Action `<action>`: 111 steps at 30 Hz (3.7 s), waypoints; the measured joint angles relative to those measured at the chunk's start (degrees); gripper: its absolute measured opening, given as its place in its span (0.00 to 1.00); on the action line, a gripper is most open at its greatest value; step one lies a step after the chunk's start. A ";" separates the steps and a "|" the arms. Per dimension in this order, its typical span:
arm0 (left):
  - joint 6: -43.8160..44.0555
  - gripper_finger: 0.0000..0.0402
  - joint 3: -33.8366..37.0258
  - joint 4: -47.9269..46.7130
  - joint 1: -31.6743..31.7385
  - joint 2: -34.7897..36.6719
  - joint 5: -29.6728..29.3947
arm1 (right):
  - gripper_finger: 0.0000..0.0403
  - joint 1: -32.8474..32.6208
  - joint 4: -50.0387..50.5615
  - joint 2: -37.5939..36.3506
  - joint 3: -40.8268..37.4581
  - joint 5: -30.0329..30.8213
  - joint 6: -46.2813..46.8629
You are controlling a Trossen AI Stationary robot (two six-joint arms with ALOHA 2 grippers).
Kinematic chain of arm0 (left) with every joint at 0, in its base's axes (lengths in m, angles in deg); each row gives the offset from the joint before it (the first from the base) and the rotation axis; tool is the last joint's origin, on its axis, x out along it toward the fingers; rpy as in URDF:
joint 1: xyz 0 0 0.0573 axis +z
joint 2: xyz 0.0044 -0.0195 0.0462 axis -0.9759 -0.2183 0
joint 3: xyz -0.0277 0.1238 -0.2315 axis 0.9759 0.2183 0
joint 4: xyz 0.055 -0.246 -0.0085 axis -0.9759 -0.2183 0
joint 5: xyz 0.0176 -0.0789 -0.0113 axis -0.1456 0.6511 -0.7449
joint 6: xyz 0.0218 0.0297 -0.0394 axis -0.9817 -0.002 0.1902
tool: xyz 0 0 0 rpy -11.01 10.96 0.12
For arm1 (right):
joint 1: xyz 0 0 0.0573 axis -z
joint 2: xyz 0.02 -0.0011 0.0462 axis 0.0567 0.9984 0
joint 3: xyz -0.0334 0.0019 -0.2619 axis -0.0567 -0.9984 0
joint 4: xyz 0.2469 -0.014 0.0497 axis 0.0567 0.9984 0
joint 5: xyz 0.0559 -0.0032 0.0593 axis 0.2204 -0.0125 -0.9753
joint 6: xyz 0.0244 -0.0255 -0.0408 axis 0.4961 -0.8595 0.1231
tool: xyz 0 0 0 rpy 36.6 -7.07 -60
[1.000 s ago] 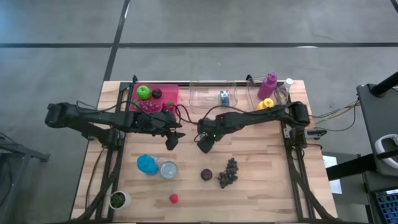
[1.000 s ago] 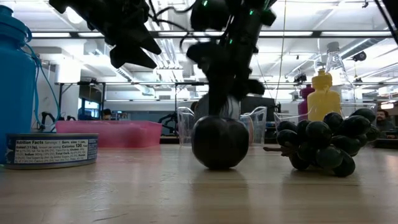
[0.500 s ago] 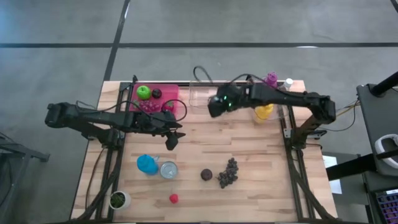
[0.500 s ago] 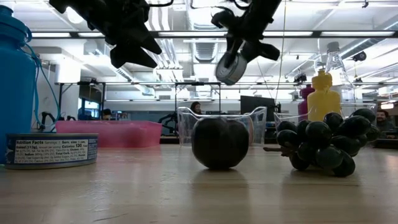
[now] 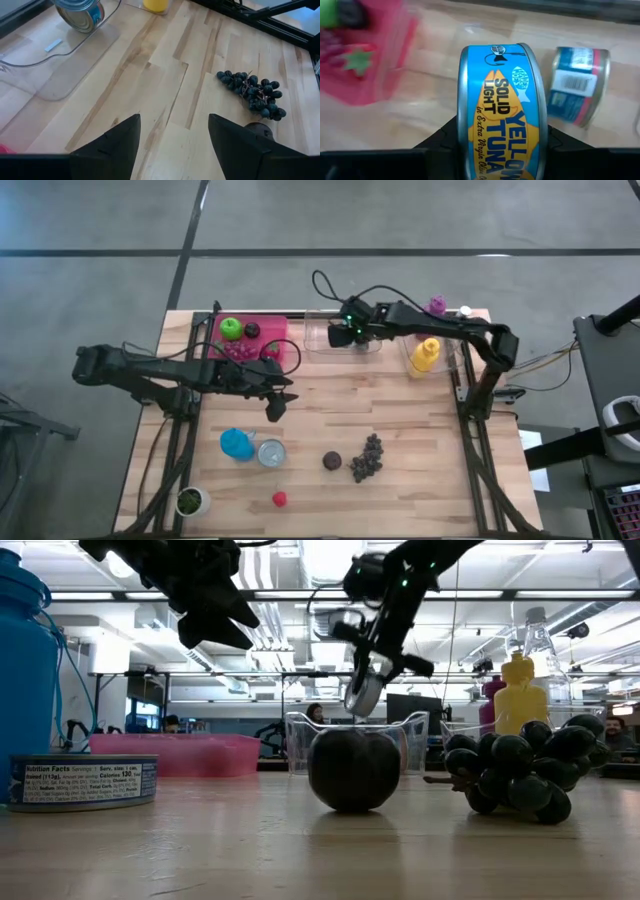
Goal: Pick & Place Food Item
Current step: Put the yellow and blue tuna can into the left transparent bin, then put the blue water bottle into the right transparent bin
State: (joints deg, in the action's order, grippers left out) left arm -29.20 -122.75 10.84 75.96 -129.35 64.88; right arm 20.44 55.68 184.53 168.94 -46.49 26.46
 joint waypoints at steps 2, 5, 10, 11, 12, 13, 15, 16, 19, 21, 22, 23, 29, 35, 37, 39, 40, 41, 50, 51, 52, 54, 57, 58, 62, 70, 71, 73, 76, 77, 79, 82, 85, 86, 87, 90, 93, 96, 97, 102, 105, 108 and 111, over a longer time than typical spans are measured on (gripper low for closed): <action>-0.02 0.60 0.00 -0.02 0.00 0.00 0.02 | 0.31 0.89 2.09 1.76 1.21 0.00 0.50; -0.17 0.60 0.02 -0.02 0.00 0.00 0.50 | 0.31 1.91 2.95 4.01 3.41 0.22 0.82; -0.17 0.59 0.04 -0.08 0.00 0.00 0.67 | 0.31 3.00 2.89 8.40 8.21 0.61 1.15; -0.17 0.59 0.04 -0.20 0.00 0.00 0.69 | 0.32 3.16 3.52 9.44 9.19 0.64 1.17; -0.17 0.59 0.04 -0.33 0.00 0.00 0.71 | 0.33 3.37 4.55 10.41 10.13 0.73 1.22; -0.17 0.58 0.04 -0.56 0.00 0.00 0.81 | 0.33 3.43 5.67 11.49 11.18 0.83 1.36; -0.17 0.57 0.04 -1.36 0.00 0.00 0.88 | 0.34 3.59 7.61 13.58 13.57 1.04 1.40; -0.17 0.57 0.04 -1.70 0.00 0.00 0.90 | 0.34 3.68 9.19 14.61 14.76 1.11 1.39; -0.17 0.56 0.04 -2.33 0.00 0.00 0.96 | 0.32 3.83 12.13 17.95 18.27 1.25 0.88; -0.17 0.56 0.04 -2.40 0.00 -0.02 1.11 | 0.31 3.85 12.71 19.99 20.69 1.85 0.08; -0.17 0.56 0.04 -2.40 0.00 -0.02 1.11 | 0.31 3.89 13.12 20.94 21.97 2.05 -0.11; -0.17 0.56 0.04 -2.40 0.00 -0.02 1.11 | 0.31 3.98 13.64 21.94 23.34 2.08 -0.27; -0.16 0.58 0.04 -2.40 0.00 -0.01 1.33 | 0.33 4.45 21.23 27.98 29.34 2.09 -1.29; -0.16 0.59 0.04 -2.41 0.00 -0.02 1.59 | 0.32 4.69 23.36 30.79 32.91 1.07 -1.57; -0.17 0.59 0.04 -2.39 0.00 -0.02 1.67 | 0.33 4.67 23.40 31.10 33.07 1.06 -1.63; -0.17 0.59 0.07 -2.40 0.00 -0.02 1.73 | 0.34 4.62 23.29 31.10 32.90 1.04 -1.64; -0.17 0.59 0.07 -2.39 0.00 -0.02 1.73 | 0.34 4.61 23.28 31.06 32.74 1.05 -1.61; -0.18 0.58 0.07 -2.39 0.00 -0.02 1.71 | 0.34 4.63 23.27 31.06 32.50 1.01 -1.57; -1.25 0.55 0.07 -2.38 0.00 -0.02 1.68 | 0.36 4.72 23.46 31.03 31.18 0.75 -1.26; -1.25 0.55 0.07 -2.38 0.00 -0.02 1.68 | 0.37 4.72 23.45 31.01 31.08 0.61 -1.22; -1.25 0.55 0.07 -2.40 0.00 -0.01 1.68 | 0.38 4.72 23.37 31.00 30.96 0.61 -1.20; -1.25 0.55 0.07 -2.38 0.00 -0.02 1.62 | 0.41 4.72 23.40 30.97 30.74 0.60 -0.92; -1.25 0.56 0.07 -2.38 0.00 -0.02 1.55 | 0.44 4.72 23.37 30.97 30.57 0.59 -0.02; -1.25 0.56 0.07 -2.38 0.00 -0.02 1.54 | 0.45 4.72 23.37 30.97 30.56 0.58 -0.06; -1.24 0.58 0.07 -2.38 0.00 -0.02 1.55 | 0.49 4.72 23.37 30.97 30.52 0.46 -0.17; -1.07 0.59 0.07 -2.38 0.02 -0.02 1.55 | 0.56 4.72 23.51 30.93 30.54 0.40 -0.55; -1.07 0.60 0.07 -2.38 0.00 -0.02 1.55 | 0.57 4.72 23.79 30.93 30.74 0.32 -0.55; -1.05 0.60 0.07 -2.38 0.02 -0.02 1.55 | 0.59 4.72 23.78 30.93 31.33 0.22 -0.55; -1.04 0.60 0.07 -2.38 0.00 -0.02 1.55 | 0.61 4.72 23.77 30.80 32.26 0.24 -0.55; -1.01 0.60 0.07 -2.38 0.00 -0.02 1.55 | 0.62 4.72 23.78 30.78 32.56 0.24 -0.55; -0.46 0.59 0.07 -2.38 0.00 -0.02 1.60 | 0.63 4.72 23.78 30.77 33.08 0.24 -0.56; 0.05 0.58 0.07 -2.38 0.00 -0.02 1.65 | 0.64 4.72 24.11 30.64 33.84 0.24 -0.55; 0.07 0.57 0.07 -2.38 0.00 -0.02 1.73 | 0.66 4.72 25.48 30.54 34.89 0.26 -0.57; 0.07 0.57 0.07 -2.38 0.01 -0.02 1.74 | 0.66 4.73 26.14 30.54 35.30 0.28 -0.57; 0.07 0.56 0.07 -2.38 0.00 -0.02 1.73 | 0.67 4.82 26.73 30.54 35.78 0.42 -0.57; 0.09 0.56 0.07 -2.38 0.01 -0.02 1.74 | 0.68 5.07 27.99 30.52 37.35 0.46 -1.19; 0.11 0.55 0.07 -2.38 0.00 -0.02 1.75 | 0.69 5.15 29.10 30.41 39.15 0.67 -2.54; 0.15 0.56 0.07 -2.38 0.00 -0.02 1.75 | 0.69 5.14 29.86 30.10 41.19 1.25 -3.23; 0.26 0.57 0.07 -2.38 0.00 -0.02 1.75 | 0.70 5.09 29.85 29.85 41.85 1.36 -3.52; 1.57 0.58 0.07 -2.38 0.01 -0.02 1.75 | 0.70 4.64 30.08 27.43 44.91 3.03 -6.13; 1.61 0.59 0.07 -2.38 0.02 -0.02 1.75 | 0.69 3.88 30.88 25.42 46.36 5.26 -8.51; 2.02 0.60 0.07 -2.38 0.00 -0.01 1.76 | 0.68 2.46 31.48 22.48 46.45 7.39 -10.86; 2.91 0.61 0.07 -2.38 0.01 -0.02 1.76 | 0.67 0.76 31.75 19.36 46.27 8.50 -14.06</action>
State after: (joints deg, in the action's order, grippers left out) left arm -26.29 -122.69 8.46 75.97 -129.37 66.64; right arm 21.20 87.43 203.88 215.21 -37.99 12.40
